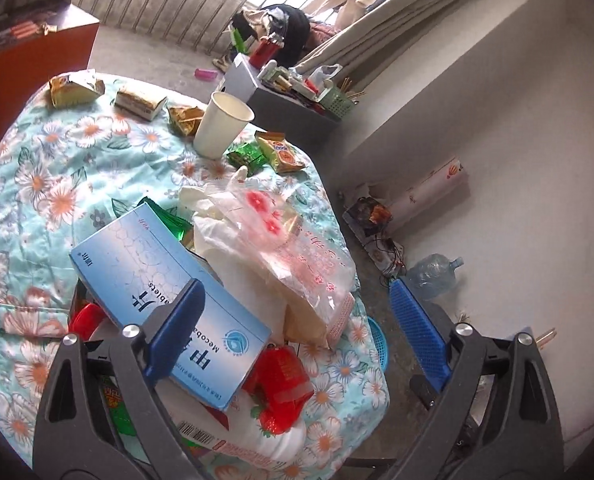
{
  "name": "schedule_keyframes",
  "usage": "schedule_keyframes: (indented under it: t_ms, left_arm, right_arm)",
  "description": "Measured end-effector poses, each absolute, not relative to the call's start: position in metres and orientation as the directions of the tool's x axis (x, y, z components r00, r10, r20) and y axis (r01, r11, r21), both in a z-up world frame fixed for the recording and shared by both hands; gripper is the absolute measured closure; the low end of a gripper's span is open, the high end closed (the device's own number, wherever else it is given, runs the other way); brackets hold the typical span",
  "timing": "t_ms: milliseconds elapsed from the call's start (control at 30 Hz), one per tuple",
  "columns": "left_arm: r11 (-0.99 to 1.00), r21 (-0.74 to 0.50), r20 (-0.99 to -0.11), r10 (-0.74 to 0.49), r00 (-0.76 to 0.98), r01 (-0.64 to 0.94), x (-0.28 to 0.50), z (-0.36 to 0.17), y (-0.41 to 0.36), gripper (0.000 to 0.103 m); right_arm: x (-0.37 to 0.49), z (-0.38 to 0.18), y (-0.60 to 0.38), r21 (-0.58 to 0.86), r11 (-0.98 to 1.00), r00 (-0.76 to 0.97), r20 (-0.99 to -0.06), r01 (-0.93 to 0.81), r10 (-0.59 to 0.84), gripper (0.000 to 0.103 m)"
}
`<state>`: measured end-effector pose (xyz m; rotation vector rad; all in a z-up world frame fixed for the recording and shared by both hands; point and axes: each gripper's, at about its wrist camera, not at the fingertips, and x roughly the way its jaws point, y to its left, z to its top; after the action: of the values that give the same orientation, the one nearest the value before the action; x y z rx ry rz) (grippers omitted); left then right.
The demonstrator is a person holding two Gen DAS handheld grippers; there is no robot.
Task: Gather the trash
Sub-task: 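Reach the right tool to the crumpled tan paper and close on it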
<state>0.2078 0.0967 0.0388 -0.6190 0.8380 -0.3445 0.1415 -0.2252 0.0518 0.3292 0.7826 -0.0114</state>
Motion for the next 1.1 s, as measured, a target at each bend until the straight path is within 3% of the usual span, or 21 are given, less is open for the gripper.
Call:
schedule_keyframes:
  t_ms: [200, 367, 500, 667, 933, 1100]
  left_arm:
    - [0.718, -0.690, -0.634, -0.540, 0.554, -0.089, 0.244, 0.002, 0.109, 0.051]
    - [0.732, -0.673, -0.653, -0.525, 0.546, -0.101, 0.256, -0.009, 0.112, 0.081]
    - [0.720, -0.690, -0.626, -0.543, 0.560, -0.073, 0.253, -0.005, 0.114, 0.092]
    - [0.657, -0.754, -0.523, -0.607, 0.598, 0.007, 0.244, 0.011, 0.120, 0.100]
    - [0.557, -0.822, -0.339, -0.642, 0.688, 0.115, 0.228, 0.043, 0.151, 0.101]
    - [0.604, -0.791, -0.331, -0.560, 0.760, 0.101, 0.215, 0.058, 0.176, 0.101]
  right_arm:
    - [0.159, 0.043, -0.236, 0.303, 0.942, 0.695, -0.709, 0.146, 0.120, 0.006]
    - [0.169, 0.037, -0.241, 0.311, 0.938, 0.685, -0.718, 0.153, 0.126, 0.006]
    - [0.173, 0.033, -0.241, 0.312, 0.938, 0.676, -0.725, 0.154, 0.130, 0.006]
    - [0.173, 0.030, -0.239, 0.316, 0.937, 0.674, -0.727, 0.153, 0.135, 0.006]
    - [0.172, 0.036, -0.232, 0.339, 0.935, 0.692, -0.700, 0.104, 0.177, 0.011]
    - [0.184, 0.044, -0.218, 0.474, 0.880, 0.674, -0.644, -0.022, 0.363, 0.011]
